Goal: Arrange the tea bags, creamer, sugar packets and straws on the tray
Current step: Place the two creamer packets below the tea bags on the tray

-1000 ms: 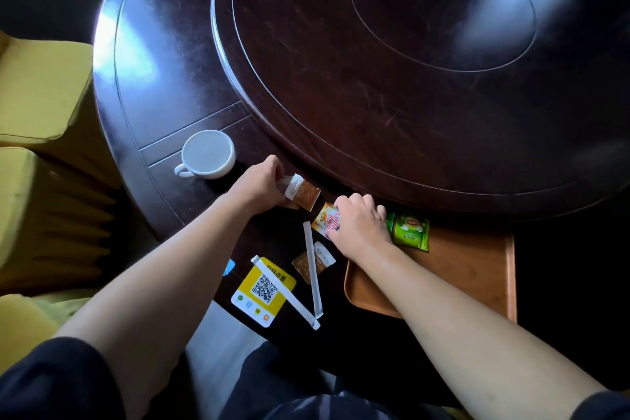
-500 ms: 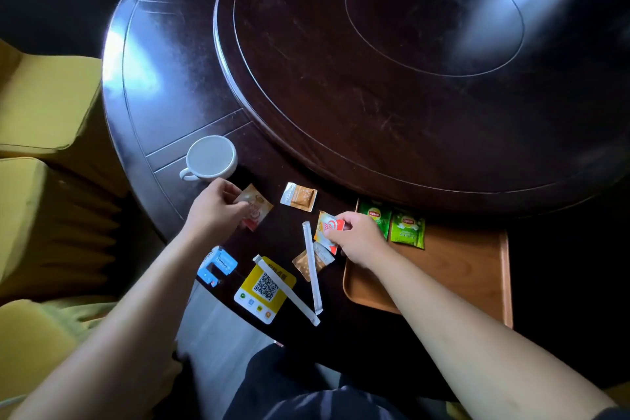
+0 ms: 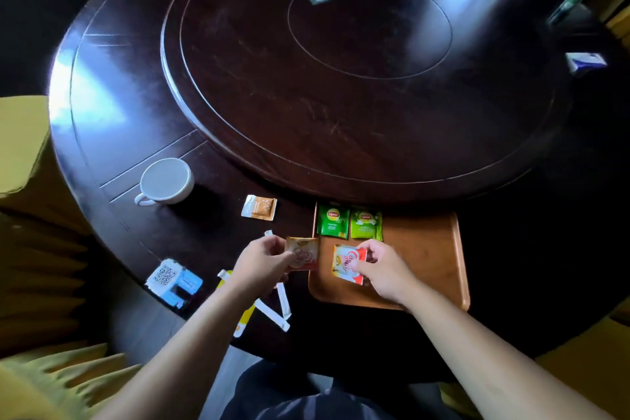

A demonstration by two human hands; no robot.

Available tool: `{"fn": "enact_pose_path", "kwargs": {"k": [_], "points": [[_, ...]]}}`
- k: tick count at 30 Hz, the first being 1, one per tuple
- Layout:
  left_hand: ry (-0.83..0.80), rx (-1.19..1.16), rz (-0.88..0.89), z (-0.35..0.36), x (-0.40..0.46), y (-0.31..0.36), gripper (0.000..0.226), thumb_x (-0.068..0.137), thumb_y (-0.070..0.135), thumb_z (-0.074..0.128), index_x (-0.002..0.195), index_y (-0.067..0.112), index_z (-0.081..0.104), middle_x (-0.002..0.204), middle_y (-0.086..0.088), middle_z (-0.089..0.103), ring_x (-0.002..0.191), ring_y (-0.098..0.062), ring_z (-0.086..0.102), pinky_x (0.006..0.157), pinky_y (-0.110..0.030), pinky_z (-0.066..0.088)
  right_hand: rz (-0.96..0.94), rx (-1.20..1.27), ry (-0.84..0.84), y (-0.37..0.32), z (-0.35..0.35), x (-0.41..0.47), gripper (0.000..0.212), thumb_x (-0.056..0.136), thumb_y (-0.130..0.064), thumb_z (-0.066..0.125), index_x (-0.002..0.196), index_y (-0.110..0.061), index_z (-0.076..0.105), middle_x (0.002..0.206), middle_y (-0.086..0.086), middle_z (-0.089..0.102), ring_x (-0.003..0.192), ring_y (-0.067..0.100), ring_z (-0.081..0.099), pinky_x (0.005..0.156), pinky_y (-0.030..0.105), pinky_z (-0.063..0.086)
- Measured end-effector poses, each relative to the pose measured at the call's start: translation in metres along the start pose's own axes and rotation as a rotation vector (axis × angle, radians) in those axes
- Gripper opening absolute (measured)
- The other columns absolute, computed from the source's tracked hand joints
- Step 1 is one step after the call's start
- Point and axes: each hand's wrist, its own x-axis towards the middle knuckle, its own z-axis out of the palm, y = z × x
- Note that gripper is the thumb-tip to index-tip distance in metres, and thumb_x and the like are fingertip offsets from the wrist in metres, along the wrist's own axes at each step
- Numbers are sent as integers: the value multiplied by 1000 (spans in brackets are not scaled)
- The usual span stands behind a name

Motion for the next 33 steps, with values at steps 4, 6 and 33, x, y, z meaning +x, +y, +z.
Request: {"fn": "enact_pose_path", "kwargs": {"k": [4,6,33], "points": [[-20,156,21,42,8,13,7,80,21,72,85,17,69,76,0,75,58,-13,72,57,-30,61,-43,-173,58,18,-27,-3,15,93,-19,63,80,-27,65,92,2,74,87,21,69,84,41,56],[-12,233,28,55,11,17,9,80,20,72,87,18,67,79,2,74,59,-11,70,54,-25,57,-65,-299,45,18,-34,-2,11,93,-25,61,83,-27,65,100,2,71,90,20,65,83,36,54],[-68,1107,922,72,24,-7,27,74,25,74,100,21,66,89,-1,65,79,-24,64,60,-37,50,-355,-622,139,34,-24,-13,43,86,-17,69,128,-21,61,138,-6,54,127,18,43,103,43,47]]}}
